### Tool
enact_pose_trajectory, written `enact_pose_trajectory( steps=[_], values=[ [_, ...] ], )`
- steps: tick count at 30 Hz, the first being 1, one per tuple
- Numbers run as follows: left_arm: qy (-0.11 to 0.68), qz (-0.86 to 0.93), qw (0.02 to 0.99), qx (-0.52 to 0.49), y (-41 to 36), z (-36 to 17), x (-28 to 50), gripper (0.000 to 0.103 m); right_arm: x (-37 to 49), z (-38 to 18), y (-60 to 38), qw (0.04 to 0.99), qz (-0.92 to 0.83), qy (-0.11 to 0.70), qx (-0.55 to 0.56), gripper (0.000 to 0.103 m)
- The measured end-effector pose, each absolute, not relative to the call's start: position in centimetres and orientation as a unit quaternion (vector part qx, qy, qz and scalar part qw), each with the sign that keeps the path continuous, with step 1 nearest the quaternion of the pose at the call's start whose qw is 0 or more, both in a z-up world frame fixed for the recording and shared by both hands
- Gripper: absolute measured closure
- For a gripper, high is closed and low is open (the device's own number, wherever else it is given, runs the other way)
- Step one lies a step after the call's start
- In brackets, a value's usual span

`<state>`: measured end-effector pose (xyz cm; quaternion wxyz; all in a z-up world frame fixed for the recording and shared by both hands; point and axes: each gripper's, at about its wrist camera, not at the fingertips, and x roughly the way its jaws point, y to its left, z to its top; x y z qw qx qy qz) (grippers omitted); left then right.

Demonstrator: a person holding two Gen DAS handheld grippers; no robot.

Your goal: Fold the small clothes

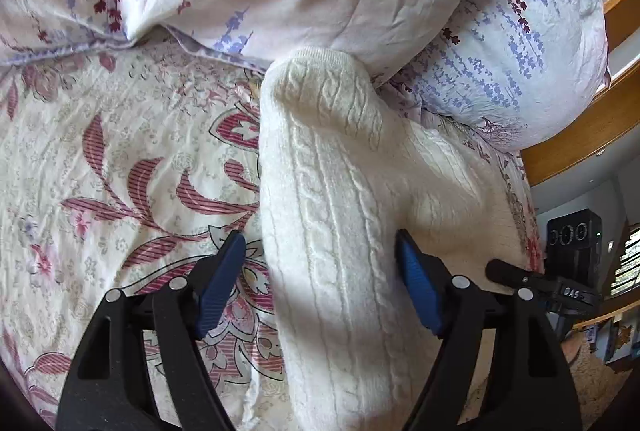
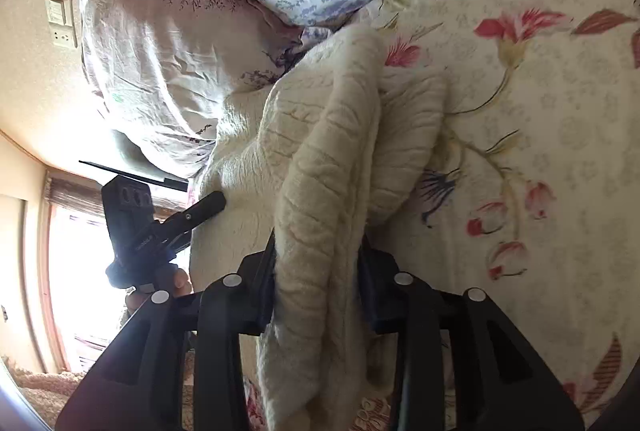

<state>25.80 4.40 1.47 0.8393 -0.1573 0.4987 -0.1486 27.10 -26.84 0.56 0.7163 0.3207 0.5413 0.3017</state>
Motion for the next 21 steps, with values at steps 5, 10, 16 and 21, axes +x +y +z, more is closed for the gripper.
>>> enact_pose_trajectory(
  steps=[5, 10, 16, 21],
  values=[
    [0.394, -0.102, 0.912, -0.052, 3.2, 6.5, 22.8, 0.017, 28.0, 3.1, -29.9, 0.763, 0.253, 0.482, 0.348, 0.061],
    [0.378, -0.137, 0.916, 0.007, -0.3, 7.4, 23.2, 0.016, 30.8, 2.1, -29.0, 0.752, 0.236, 0.505, 0.353, 0.068],
    [0.433, -0.149, 0.888, 0.032, -2.4, 4.6, 25.3, 0.017, 31.9, 0.8, -26.9, 0.766, 0.199, 0.529, 0.308, 0.094],
    [0.442, -0.141, 0.883, 0.074, -3.7, 3.2, 26.0, 0.014, 32.4, 0.4, -26.5, 0.769, 0.176, 0.534, 0.305, 0.095]
  ],
)
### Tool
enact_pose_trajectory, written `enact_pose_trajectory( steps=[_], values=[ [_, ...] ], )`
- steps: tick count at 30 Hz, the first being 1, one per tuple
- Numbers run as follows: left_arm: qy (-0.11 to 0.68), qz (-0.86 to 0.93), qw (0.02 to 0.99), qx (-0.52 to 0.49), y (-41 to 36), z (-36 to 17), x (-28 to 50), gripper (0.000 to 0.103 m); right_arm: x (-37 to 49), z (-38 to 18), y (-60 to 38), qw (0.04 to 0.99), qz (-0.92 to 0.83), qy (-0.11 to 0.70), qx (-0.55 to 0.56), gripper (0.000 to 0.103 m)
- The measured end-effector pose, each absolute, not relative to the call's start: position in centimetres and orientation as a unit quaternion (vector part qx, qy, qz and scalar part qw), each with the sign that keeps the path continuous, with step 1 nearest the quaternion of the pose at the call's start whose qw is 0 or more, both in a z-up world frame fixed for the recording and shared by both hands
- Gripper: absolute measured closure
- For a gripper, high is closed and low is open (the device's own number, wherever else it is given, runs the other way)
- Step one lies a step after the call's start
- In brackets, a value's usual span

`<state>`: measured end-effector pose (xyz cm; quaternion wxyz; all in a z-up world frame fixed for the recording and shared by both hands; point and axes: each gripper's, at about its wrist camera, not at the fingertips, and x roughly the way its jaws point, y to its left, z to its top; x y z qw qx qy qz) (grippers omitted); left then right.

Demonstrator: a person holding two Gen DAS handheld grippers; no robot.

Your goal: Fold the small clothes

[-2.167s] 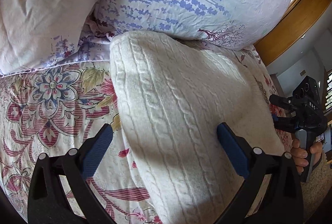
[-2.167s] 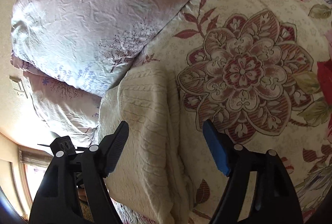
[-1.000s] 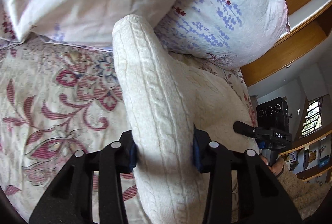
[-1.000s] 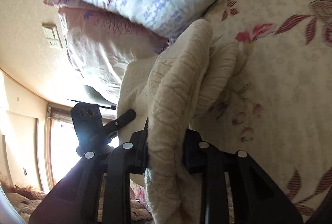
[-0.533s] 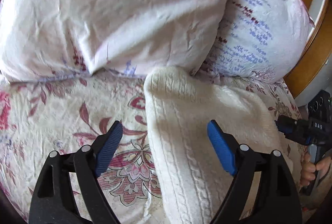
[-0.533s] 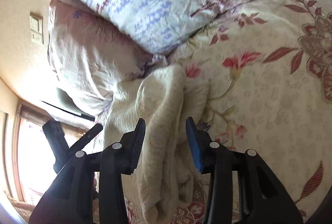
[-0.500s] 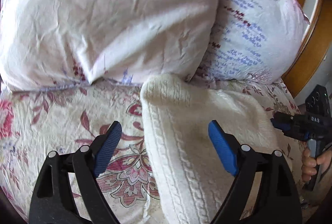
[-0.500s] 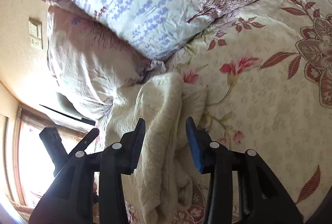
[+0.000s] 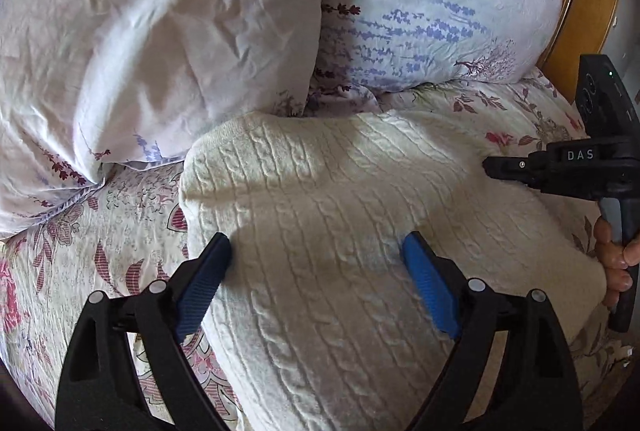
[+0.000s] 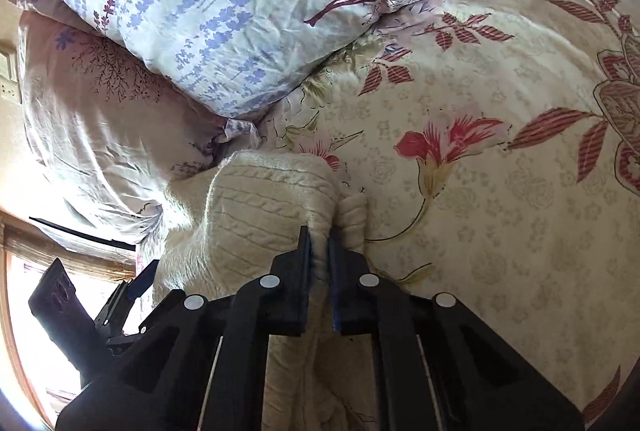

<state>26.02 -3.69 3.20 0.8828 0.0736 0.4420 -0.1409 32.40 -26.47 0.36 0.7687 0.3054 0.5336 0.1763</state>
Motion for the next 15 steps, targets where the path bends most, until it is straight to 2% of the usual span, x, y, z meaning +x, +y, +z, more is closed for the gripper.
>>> enact_pose_trajectory(
  steps=[3, 5, 7, 11, 15],
  values=[
    [0.441, -0.142, 0.884, 0.067, -3.5, 3.8, 25.9, 0.016, 32.5, 0.7, -25.7, 0.775, 0.180, 0.536, 0.281, 0.094],
    [0.430, -0.156, 0.888, 0.046, -2.4, 5.2, 24.8, 0.017, 31.5, 2.0, -25.9, 0.785, 0.179, 0.528, 0.270, 0.085],
    [0.408, -0.160, 0.898, 0.035, -1.2, 6.7, 22.9, 0.017, 29.8, 4.0, -25.9, 0.811, 0.185, 0.501, 0.242, 0.082],
    [0.378, -0.169, 0.910, 0.018, 0.0, 8.1, 18.8, 0.018, 25.6, 7.5, -24.6, 0.849, 0.228, 0.445, 0.169, 0.082],
    [0.390, -0.165, 0.905, 0.045, -1.0, 6.6, 16.5, 0.026, 22.4, 7.9, -20.9, 0.854, 0.271, 0.435, 0.090, 0.082]
  ],
)
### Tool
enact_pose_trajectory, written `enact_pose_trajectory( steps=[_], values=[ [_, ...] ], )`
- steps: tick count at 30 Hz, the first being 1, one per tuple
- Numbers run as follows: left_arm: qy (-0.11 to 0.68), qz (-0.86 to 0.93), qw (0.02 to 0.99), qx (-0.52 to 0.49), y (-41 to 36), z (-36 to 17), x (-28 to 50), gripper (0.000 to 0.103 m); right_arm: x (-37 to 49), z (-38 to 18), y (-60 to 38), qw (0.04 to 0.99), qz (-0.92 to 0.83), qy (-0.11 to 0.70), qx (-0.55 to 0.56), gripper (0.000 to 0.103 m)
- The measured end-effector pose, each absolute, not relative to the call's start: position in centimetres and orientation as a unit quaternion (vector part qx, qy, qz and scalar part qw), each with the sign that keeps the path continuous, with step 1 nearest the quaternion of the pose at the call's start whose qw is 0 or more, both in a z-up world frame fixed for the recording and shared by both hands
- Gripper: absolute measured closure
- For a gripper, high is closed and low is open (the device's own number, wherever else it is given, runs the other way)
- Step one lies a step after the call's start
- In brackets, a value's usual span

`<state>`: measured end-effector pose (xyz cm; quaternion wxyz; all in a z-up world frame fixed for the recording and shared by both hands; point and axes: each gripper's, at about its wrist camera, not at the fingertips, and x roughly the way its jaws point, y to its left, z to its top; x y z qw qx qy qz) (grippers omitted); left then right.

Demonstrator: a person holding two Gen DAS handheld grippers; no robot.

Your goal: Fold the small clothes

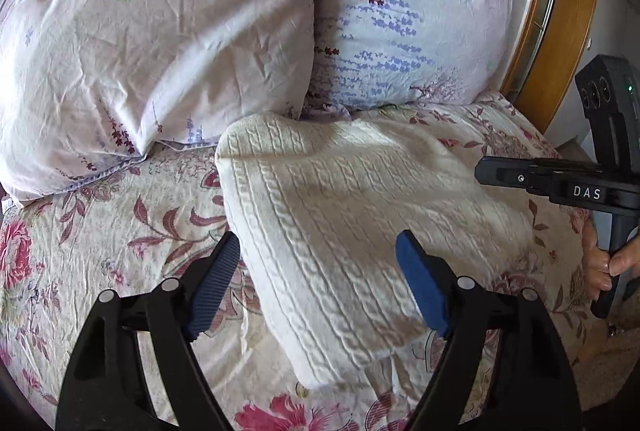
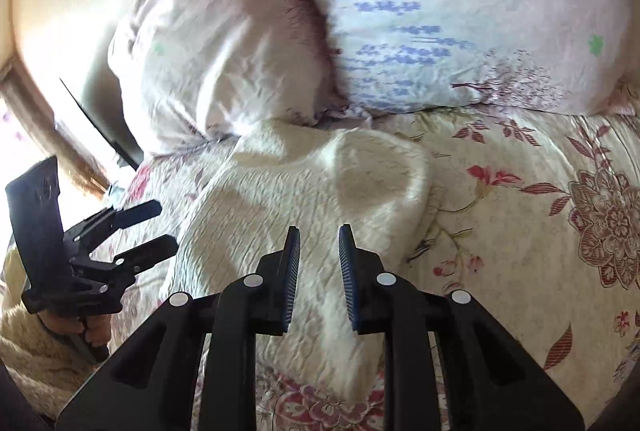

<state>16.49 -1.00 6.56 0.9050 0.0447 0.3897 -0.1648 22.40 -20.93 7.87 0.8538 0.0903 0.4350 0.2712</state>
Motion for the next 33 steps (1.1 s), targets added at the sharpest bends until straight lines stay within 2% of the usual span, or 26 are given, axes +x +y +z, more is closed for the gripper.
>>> enact_pose_trajectory(
  steps=[2, 5, 11, 14, 19, 23, 28, 33],
  values=[
    [0.415, -0.158, 0.895, 0.054, -1.4, 5.1, 16.6, 0.032, 21.8, 7.1, -19.7, 0.851, 0.267, 0.448, 0.061, 0.082],
    [0.439, -0.144, 0.886, 0.049, -1.3, 3.4, 17.0, 0.033, 22.1, 5.2, -19.3, 0.842, 0.235, 0.483, 0.042, 0.082],
    [0.458, -0.129, 0.879, 0.021, -0.8, 1.7, 17.7, 0.027, 21.8, 4.5, -19.6, 0.846, 0.215, 0.484, 0.057, 0.082],
    [0.446, -0.131, 0.885, -0.006, 0.4, 2.7, 16.5, 0.027, 20.9, 6.2, -19.8, 0.858, 0.204, 0.467, 0.063, 0.082],
    [0.420, -0.095, 0.902, 0.007, 2.3, 3.5, 13.2, 0.026, 17.2, 8.7, -21.0, 0.885, 0.179, 0.426, 0.064, 0.080],
    [0.428, -0.076, 0.900, -0.020, 3.4, 2.7, 12.8, 0.025, 16.1, 7.4, -21.5, 0.882, 0.154, 0.442, 0.060, 0.080],
    [0.430, -0.065, 0.900, -0.005, 2.8, 2.1, 12.7, 0.024, 16.1, 5.4, -21.3, 0.873, 0.129, 0.468, 0.048, 0.080],
    [0.438, -0.056, 0.897, -0.007, 2.8, 1.2, 13.1, 0.018, 16.0, 4.4, -20.8, 0.873, 0.113, 0.472, 0.041, 0.079]
  ],
)
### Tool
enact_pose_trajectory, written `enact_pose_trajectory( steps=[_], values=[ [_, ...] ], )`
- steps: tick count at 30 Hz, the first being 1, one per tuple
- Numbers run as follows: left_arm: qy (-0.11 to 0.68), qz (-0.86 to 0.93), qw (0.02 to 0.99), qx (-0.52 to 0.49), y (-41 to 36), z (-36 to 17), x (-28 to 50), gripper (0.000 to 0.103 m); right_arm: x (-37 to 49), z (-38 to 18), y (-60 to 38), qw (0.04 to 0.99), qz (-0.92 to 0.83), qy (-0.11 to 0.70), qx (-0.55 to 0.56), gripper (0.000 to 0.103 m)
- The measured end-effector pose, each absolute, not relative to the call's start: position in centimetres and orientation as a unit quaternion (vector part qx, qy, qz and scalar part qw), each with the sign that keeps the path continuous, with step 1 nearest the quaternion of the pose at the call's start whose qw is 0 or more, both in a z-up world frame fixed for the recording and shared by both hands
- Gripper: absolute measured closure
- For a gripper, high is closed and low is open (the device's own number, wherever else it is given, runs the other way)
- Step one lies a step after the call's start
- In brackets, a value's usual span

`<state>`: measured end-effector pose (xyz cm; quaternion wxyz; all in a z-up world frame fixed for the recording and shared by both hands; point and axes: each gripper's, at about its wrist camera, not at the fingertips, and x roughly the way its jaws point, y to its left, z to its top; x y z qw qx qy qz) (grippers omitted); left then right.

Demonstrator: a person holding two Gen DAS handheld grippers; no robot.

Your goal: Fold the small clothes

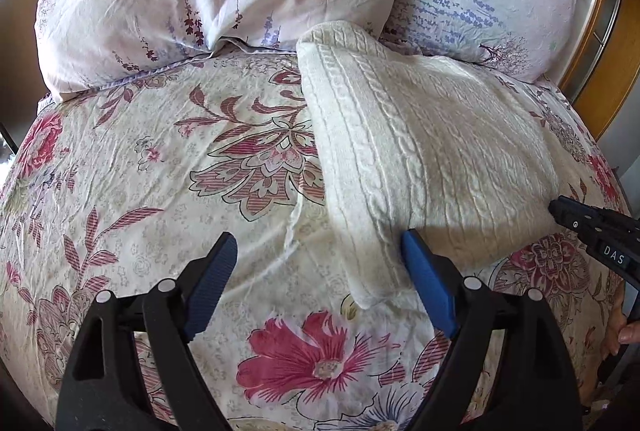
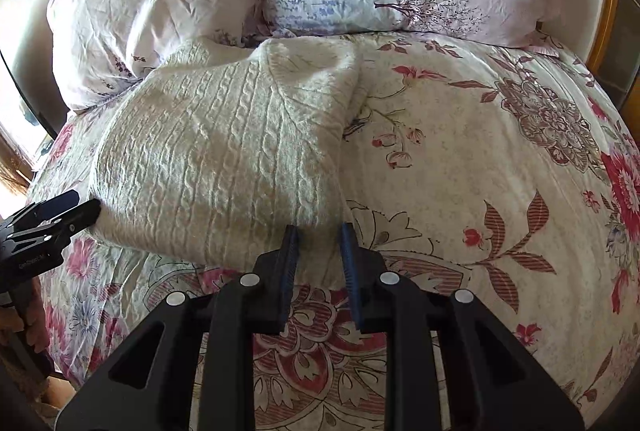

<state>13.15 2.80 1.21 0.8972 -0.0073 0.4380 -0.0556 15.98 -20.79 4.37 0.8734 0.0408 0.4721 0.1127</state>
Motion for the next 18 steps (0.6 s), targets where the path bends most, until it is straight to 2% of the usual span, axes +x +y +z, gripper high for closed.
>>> enact_pose_trajectory(
  steps=[3, 5, 9, 10, 12, 13, 14, 18],
  values=[
    [0.440, -0.050, 0.896, -0.008, 2.9, 0.8, 13.5, 0.011, 15.9, 4.1, -20.7, 0.875, 0.109, 0.471, 0.036, 0.075],
    [0.443, -0.048, 0.895, -0.011, 3.0, 0.6, 13.7, 0.008, 16.0, 3.9, -21.0, 0.874, 0.105, 0.473, 0.038, 0.067],
    [0.438, -0.046, 0.897, -0.034, 3.7, 1.3, 13.0, 0.008, 15.2, 5.0, -22.2, 0.877, 0.102, 0.466, 0.063, 0.067],
    [0.432, -0.047, 0.900, -0.037, 3.9, 1.6, 12.4, 0.008, 14.6, 5.5, -22.5, 0.881, 0.103, 0.457, 0.066, 0.064],
    [0.421, -0.049, 0.905, -0.041, 4.2, 2.0, 11.0, 0.006, 13.3, 6.3, -23.0, 0.889, 0.097, 0.443, 0.064, 0.046],
    [0.417, -0.048, 0.906, -0.043, 4.3, 2.1, 10.4, 0.004, 12.7, 6.4, -23.2, 0.892, 0.091, 0.439, 0.063, 0.034],
    [0.415, -0.048, 0.908, -0.045, 4.4, 2.0, 9.8, 0.002, 12.2, 6.5, -23.4, 0.893, 0.087, 0.437, 0.063, 0.029],
    [0.424, -0.045, 0.904, -0.037, 4.0, 1.1, 8.6, 0.002, 10.9, 5.3, -22.8, 0.887, 0.085, 0.449, 0.061, 0.024]
  ],
)
